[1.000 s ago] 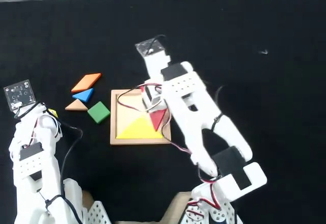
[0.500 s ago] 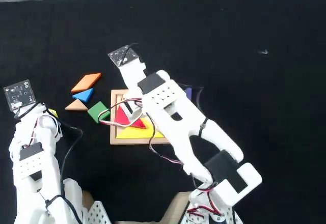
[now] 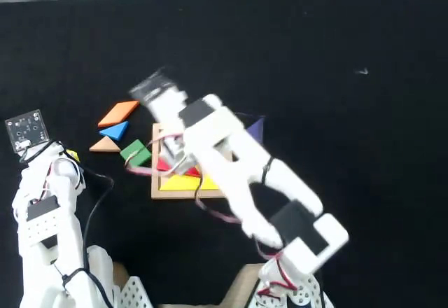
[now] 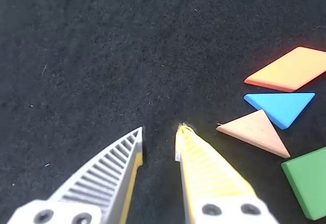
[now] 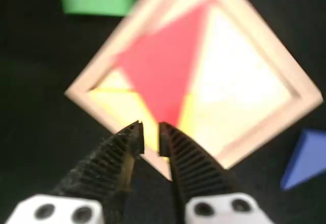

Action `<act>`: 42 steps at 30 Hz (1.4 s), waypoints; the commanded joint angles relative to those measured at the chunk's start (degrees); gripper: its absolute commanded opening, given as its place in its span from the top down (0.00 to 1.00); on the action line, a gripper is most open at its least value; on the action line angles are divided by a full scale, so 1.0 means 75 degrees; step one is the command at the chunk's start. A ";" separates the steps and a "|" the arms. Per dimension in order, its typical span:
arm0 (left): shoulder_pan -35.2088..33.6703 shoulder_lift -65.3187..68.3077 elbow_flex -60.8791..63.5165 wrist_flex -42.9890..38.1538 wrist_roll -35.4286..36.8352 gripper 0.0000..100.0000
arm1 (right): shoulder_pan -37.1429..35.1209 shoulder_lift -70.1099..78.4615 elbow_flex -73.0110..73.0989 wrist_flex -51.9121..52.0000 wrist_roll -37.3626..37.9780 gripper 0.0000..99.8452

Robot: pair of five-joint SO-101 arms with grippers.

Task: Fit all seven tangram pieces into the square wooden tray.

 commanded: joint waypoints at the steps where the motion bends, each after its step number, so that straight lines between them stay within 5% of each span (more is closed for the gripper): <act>1: -0.0135 -0.0141 -0.0053 -0.0141 -0.0047 0.88 | -0.0270 -0.0627 0.0381 -0.0352 0.0527 0.77; 4: -0.0463 -0.0141 -0.0088 -0.0105 -0.0047 0.88 | -0.0305 -0.0627 0.0932 -0.0961 0.1125 0.68; 11: -0.1963 -0.0129 -0.0006 -0.0070 -0.0774 0.88 | -0.0692 -0.0627 0.1330 -0.1782 0.0938 0.68; 19: -0.2573 -0.0141 0.0522 -0.0129 -0.0832 0.88 | -0.0715 0.0135 0.1225 -0.2696 0.0821 0.68; 31: -0.2596 -0.0141 0.0545 -0.0152 -0.0563 0.88 | -0.0692 0.1471 0.0311 -0.2415 0.0610 0.68; 36: -0.2585 -0.0141 0.0568 -0.0152 -0.0563 0.88 | -0.0645 0.1448 0.0311 -0.2544 0.0985 0.80; 42: -0.2573 -0.0141 0.0580 -0.0152 -0.0563 0.88 | -0.0586 0.1424 0.0229 -0.2508 0.1102 0.81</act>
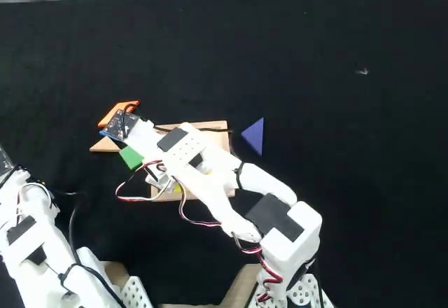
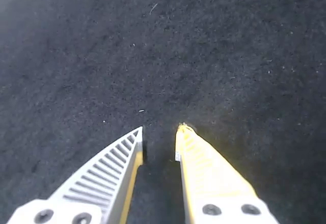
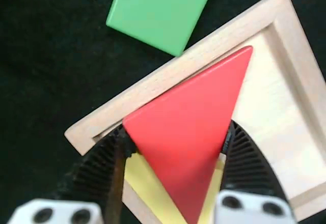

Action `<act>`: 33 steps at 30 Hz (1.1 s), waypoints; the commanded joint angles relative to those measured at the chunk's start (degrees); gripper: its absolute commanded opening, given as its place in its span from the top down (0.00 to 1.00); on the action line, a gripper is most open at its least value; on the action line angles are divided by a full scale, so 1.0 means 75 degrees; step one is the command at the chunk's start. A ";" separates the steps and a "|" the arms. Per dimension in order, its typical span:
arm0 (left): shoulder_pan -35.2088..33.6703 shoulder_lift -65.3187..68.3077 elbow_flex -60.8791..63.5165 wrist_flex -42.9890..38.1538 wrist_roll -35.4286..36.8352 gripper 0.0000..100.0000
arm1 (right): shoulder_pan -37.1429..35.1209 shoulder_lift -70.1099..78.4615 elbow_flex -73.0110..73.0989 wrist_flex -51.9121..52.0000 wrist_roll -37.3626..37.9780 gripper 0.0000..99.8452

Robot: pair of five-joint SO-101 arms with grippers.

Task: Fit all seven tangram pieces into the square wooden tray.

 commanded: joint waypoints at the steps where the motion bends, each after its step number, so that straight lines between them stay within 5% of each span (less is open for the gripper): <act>1: 0.0018 -0.0129 0.0018 -0.0152 0.0070 0.88 | 0.0000 -0.0076 -0.0545 -0.0035 0.0105 0.81; 7: 0.0334 -0.0129 0.0041 -0.0129 0.0059 0.88 | 0.0434 -0.0404 -0.0955 0.0551 -0.0012 0.82; 23: 0.0334 -0.0129 0.0041 -0.0105 0.0059 0.88 | 0.0926 -0.1284 -0.0651 0.0891 -0.2567 0.87; 33: 0.0498 -0.0129 0.0053 -0.0117 0.0059 0.88 | 0.2391 -0.1776 -0.0803 0.2086 -0.1875 0.87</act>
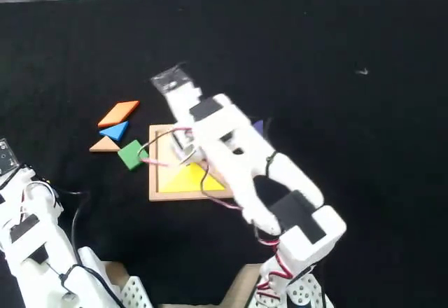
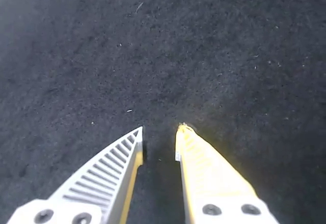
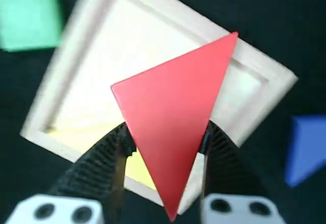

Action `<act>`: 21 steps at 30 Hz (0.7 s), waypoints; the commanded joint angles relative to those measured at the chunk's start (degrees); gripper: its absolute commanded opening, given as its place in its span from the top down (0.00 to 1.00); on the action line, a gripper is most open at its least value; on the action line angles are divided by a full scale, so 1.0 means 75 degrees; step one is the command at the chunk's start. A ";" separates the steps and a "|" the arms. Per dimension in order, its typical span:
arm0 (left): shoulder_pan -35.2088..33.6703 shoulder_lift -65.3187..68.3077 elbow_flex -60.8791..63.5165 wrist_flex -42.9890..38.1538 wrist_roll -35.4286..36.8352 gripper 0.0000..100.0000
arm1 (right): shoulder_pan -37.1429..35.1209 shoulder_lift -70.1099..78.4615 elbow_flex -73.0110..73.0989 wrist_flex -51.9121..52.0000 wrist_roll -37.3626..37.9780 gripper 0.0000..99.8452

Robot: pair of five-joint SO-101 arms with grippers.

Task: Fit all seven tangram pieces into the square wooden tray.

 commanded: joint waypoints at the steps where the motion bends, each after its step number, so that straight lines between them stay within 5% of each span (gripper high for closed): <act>1: 0.0217 -0.0129 -0.0006 -0.0117 0.0059 0.88 | 0.0809 -0.1037 -0.0229 0.0539 0.0516 0.87; 13: 0.0229 -0.0129 -0.0006 -0.0129 0.0059 0.88 | 0.2884 -0.4249 0.1916 0.1043 0.2297 0.87; 21: 0.0229 -0.0129 -0.0006 -0.0129 0.0059 0.88 | 0.2696 -0.4624 0.2467 -0.1055 0.2708 0.87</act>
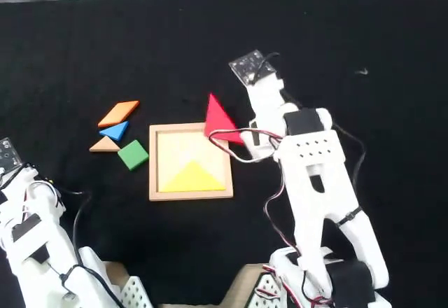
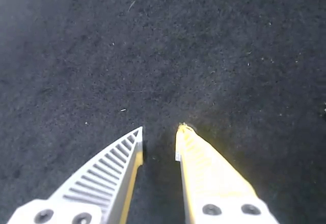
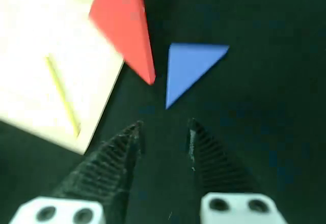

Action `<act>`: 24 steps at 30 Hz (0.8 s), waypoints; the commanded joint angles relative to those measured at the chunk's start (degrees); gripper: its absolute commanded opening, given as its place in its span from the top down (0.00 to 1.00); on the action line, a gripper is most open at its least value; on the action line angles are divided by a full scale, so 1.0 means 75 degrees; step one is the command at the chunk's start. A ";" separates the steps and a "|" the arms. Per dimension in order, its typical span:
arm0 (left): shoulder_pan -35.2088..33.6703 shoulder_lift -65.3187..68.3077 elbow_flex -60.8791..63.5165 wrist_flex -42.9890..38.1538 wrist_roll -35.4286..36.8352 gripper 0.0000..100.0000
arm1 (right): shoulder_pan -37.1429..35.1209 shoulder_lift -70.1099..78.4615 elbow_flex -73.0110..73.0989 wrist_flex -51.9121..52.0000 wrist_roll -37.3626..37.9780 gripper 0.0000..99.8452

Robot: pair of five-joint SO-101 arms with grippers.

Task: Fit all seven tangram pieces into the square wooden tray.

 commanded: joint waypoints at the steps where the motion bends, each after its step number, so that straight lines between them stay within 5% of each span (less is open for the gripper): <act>1: 0.0100 -0.0129 -0.0041 -0.0129 0.0059 0.88 | -0.0234 -0.0322 -0.0006 -0.1160 0.0129 0.87; 9: 0.0100 -0.0129 0.0018 -0.0164 0.0059 0.88 | -0.1465 0.1084 -0.0463 -0.1676 0.0129 0.75; 24: 0.0100 -0.0129 0.0018 -0.0164 0.0059 0.88 | -0.1641 0.4683 -0.2842 -0.1664 0.1805 0.70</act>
